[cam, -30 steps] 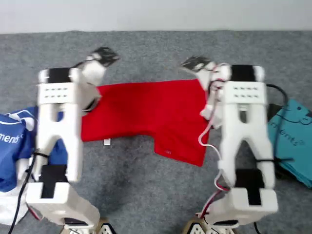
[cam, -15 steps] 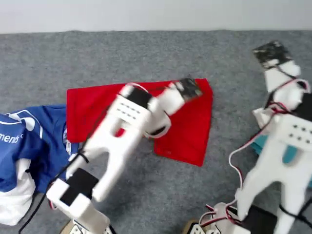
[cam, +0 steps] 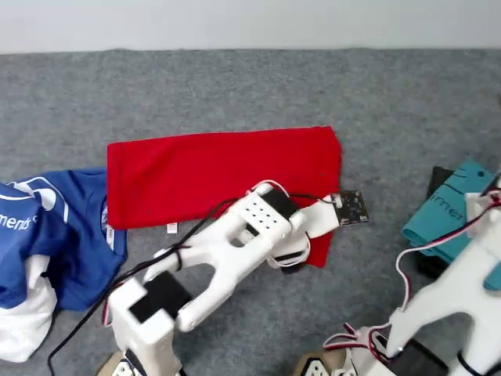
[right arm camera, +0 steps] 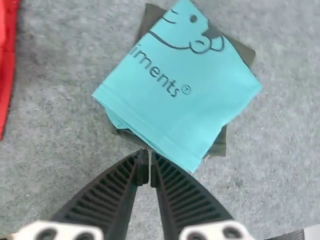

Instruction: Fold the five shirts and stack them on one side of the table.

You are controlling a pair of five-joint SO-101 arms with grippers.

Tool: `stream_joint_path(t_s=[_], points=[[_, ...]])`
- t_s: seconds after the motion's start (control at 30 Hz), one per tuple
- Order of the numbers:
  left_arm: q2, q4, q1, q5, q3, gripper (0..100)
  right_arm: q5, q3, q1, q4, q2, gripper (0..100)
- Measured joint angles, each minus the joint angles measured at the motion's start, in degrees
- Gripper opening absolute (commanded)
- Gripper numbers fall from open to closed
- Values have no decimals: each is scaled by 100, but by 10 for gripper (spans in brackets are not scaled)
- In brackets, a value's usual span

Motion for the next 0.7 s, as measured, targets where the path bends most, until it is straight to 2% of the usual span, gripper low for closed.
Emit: stream_joint_path(t_s=[0.13, 0.5, 0.7], points=[[492, -9, -9, 0, -343, 204, 0, 0, 62, 0, 0, 14], [1055, 255, 202, 9, -1002, 12, 0, 0, 70, 0, 0, 14], [1081, 246, 246, -158, -1073, 14, 0, 0, 70, 0, 0, 14]])
